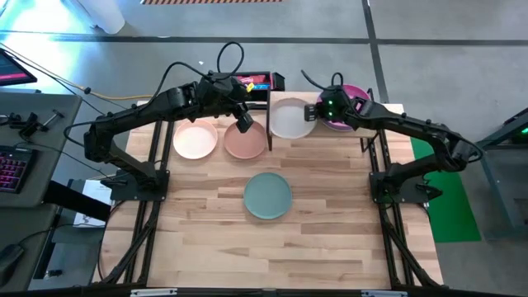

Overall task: Place and stack plates onto a shelf
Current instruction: Put the gray plate on the shelf

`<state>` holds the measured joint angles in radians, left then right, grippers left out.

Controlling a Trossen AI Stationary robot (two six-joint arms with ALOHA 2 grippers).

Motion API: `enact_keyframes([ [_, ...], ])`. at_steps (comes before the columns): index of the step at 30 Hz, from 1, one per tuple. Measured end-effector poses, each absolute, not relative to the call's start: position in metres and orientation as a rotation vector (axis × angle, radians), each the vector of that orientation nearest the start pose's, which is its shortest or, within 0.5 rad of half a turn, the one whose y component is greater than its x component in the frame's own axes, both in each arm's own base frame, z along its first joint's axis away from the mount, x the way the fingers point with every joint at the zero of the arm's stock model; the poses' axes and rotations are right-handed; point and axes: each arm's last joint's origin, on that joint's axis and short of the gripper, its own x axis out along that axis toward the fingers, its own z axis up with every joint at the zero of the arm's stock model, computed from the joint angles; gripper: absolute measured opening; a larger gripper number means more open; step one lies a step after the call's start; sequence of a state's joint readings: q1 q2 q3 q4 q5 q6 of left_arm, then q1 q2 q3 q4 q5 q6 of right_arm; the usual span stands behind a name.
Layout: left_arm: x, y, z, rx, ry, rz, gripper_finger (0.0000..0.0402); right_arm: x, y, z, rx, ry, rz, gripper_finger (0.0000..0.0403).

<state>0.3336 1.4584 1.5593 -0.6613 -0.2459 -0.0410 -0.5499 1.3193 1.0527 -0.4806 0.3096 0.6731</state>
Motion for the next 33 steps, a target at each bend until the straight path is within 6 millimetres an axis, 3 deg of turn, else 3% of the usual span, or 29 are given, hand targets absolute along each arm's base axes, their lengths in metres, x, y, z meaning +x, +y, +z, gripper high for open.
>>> enact_keyframes([
  [7,0.290,0.108,0.399,-0.064,0.556,0.576,0.0102,0.235,-0.155,0.293,0.681,0.384,-1.042,0.0067],
  [14,0.290,0.108,0.399,-0.059,0.560,0.575,0.0102,0.236,-0.145,0.303,0.728,0.376,-0.843,0.0067],
  [23,0.286,0.109,0.395,0.009,0.631,0.634,0.0102,0.246,-0.100,0.317,0.800,0.443,-0.401,0.0067],
  [33,0.283,0.116,0.395,0.021,0.642,0.657,0.0102,0.269,-0.068,0.301,0.788,0.539,-0.392,0.0067],
])
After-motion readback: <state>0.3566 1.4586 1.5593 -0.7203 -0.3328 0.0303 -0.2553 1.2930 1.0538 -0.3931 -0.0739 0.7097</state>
